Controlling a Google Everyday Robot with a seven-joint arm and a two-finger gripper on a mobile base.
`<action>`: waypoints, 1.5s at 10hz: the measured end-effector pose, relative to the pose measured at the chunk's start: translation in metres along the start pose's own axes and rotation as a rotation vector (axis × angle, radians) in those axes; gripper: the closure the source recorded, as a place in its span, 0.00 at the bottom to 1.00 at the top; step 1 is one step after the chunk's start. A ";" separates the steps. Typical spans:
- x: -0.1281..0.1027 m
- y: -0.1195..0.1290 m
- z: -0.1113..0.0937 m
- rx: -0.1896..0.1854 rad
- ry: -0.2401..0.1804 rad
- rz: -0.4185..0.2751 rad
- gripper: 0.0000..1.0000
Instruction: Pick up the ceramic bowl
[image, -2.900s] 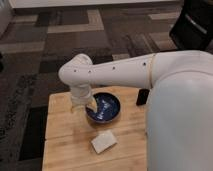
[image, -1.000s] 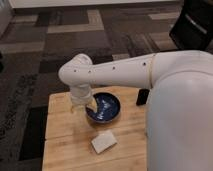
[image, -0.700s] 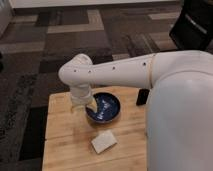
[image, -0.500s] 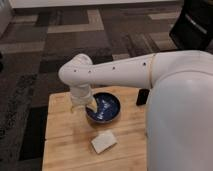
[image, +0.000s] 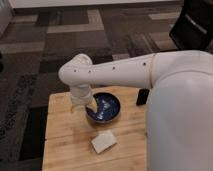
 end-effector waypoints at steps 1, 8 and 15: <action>0.000 0.000 0.000 0.000 0.000 0.000 0.35; 0.000 0.000 0.000 0.000 0.000 0.000 0.35; -0.012 -0.018 0.017 0.038 0.023 -0.026 0.35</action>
